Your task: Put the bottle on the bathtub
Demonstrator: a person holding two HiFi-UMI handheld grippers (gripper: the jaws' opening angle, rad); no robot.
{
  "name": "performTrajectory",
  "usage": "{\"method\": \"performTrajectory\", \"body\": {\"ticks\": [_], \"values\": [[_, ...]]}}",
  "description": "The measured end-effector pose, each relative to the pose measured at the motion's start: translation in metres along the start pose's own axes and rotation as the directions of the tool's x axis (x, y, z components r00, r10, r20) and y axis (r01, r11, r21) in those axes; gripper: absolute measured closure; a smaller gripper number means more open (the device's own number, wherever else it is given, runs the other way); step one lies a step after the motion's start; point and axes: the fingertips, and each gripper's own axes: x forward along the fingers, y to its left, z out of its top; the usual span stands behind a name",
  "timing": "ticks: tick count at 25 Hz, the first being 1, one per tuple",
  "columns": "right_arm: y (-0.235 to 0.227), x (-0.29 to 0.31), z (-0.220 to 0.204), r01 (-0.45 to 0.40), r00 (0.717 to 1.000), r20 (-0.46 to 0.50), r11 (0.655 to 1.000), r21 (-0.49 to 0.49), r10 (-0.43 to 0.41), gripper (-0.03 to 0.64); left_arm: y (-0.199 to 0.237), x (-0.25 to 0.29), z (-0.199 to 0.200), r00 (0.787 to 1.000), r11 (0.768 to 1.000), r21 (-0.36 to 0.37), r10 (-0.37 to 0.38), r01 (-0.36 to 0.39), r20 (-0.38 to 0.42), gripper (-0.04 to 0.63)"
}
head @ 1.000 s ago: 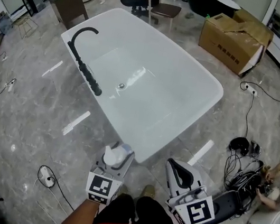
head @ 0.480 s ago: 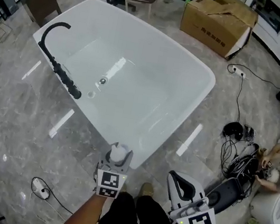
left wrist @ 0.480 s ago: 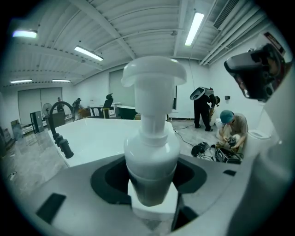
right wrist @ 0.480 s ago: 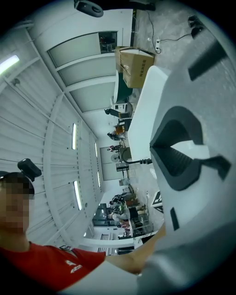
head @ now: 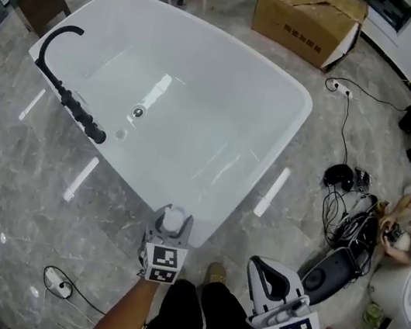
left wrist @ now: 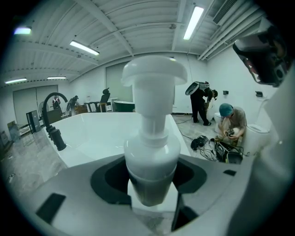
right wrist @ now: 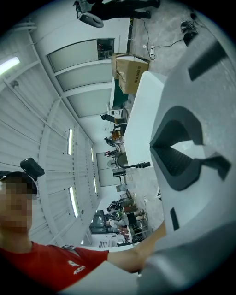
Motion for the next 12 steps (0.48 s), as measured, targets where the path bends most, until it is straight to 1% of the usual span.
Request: {"method": "performTrajectory", "body": {"ticks": [3, 8, 11, 12], "values": [[0.0024, 0.0009, -0.0029, 0.006, 1.000, -0.010, 1.000, -0.001, -0.006, 0.612, 0.0011, 0.0025, -0.0042, 1.000, 1.000, 0.005, -0.005, 0.005, 0.002, 0.364], [0.0065, 0.0045, -0.0052, 0.010, 1.000, -0.016, 1.000, 0.000, -0.010, 0.612, 0.0057, 0.0064, -0.0059, 1.000, 1.000, 0.004, -0.008, 0.008, 0.029, 0.360], [0.0081, 0.0064, -0.0061, 0.013, 1.000, -0.022, 1.000, 0.002, -0.013, 0.612, 0.0046, 0.0080, -0.0051, 0.999, 1.000, -0.017, -0.020, 0.021, 0.048, 0.360], [0.0089, 0.0074, -0.0060, 0.011, 1.000, -0.021, 1.000, 0.003, -0.011, 0.612, 0.0045, 0.0082, -0.0047, 0.998, 0.999, -0.023, -0.028, 0.029, 0.053, 0.343]]}}
